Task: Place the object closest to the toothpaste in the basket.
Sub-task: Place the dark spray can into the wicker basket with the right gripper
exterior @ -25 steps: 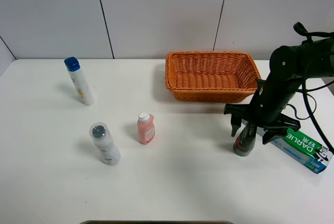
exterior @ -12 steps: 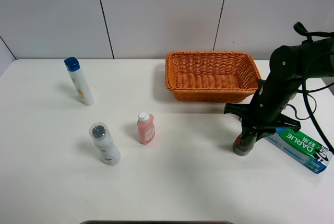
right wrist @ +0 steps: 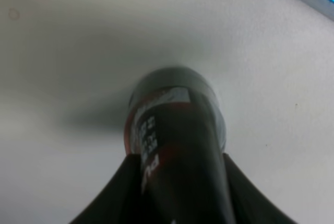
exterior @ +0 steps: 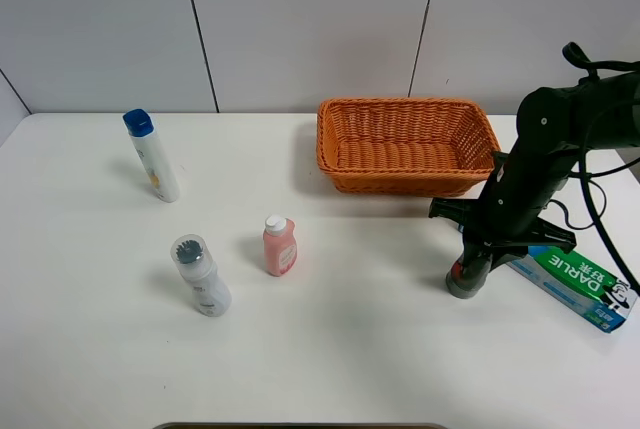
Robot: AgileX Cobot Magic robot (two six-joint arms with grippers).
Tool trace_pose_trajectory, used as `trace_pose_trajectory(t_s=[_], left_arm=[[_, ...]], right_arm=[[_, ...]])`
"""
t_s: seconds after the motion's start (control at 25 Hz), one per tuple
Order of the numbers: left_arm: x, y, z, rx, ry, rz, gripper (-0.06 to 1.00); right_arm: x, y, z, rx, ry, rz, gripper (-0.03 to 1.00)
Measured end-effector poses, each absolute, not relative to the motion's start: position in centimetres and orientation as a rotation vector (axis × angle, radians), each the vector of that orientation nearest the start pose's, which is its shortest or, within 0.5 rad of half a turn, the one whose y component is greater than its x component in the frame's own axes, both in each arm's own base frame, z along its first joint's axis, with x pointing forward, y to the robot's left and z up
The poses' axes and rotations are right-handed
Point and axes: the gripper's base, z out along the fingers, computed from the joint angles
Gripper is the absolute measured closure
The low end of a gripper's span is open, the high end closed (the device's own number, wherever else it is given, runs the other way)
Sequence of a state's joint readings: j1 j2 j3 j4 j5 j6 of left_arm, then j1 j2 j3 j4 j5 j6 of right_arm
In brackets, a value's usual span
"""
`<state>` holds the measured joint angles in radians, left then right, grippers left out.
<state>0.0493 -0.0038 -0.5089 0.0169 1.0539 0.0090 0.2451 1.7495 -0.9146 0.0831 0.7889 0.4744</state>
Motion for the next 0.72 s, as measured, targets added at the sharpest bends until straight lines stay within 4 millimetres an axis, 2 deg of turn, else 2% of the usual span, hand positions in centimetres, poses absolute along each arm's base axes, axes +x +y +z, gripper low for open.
trace_pose_trajectory(t_s=[0.36,0.72], left_arm=[[-0.6,0.1,28.0,-0.042,2.025,0.057,0.00],[-0.6,0.1,28.0,-0.042,2.025,0.057,0.00]], right_arm=[[28.0,7.6,15.1,0.445,3.091,0.109,0.65],[27.2,7.1,19.2,0.390,2.969,0.144,0.65]])
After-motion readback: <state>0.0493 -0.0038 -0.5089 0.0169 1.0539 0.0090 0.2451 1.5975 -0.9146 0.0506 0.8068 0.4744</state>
